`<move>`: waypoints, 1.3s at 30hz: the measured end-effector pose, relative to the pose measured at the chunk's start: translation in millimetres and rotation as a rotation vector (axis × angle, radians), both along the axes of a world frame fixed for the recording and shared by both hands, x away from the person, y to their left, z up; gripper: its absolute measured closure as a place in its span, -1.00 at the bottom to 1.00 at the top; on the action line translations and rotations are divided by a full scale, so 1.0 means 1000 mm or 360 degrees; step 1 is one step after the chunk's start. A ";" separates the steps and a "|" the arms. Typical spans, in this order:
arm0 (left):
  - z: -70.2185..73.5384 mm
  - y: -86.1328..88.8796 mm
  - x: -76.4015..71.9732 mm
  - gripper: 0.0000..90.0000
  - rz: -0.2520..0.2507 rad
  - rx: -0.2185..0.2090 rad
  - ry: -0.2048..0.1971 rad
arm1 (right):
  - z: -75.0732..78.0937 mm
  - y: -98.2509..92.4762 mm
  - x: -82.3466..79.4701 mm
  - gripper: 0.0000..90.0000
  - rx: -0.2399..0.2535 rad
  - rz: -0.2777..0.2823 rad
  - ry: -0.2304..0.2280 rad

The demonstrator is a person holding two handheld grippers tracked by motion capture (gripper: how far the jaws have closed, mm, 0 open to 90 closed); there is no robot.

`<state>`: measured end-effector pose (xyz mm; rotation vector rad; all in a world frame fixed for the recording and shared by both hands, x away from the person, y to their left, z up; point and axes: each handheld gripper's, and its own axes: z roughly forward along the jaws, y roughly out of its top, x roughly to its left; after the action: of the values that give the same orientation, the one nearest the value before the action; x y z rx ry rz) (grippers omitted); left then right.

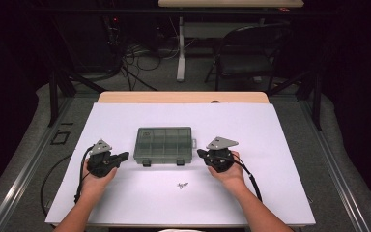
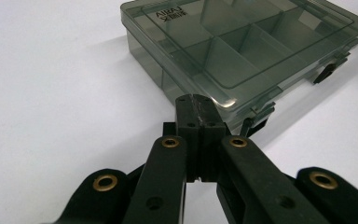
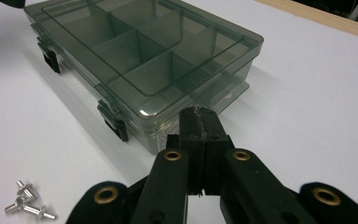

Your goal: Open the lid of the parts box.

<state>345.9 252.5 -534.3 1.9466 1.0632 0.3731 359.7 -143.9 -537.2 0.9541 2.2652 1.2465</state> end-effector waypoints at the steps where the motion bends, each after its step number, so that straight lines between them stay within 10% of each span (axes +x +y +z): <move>1: 0.000 0.001 -0.001 1.00 0.0002 -0.0001 0.0001 | -0.001 0.000 -0.001 1.00 -0.0005 0.0005 0.0002; 39: -0.011 -0.013 0.001 1.00 -0.0115 0.0119 0.0096 | -0.008 0.013 -0.006 1.00 -0.0039 0.0083 0.0048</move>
<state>347.1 239.5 -545.1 2.0685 1.0272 0.3201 354.2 -130.7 -545.4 0.9168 2.3373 1.2306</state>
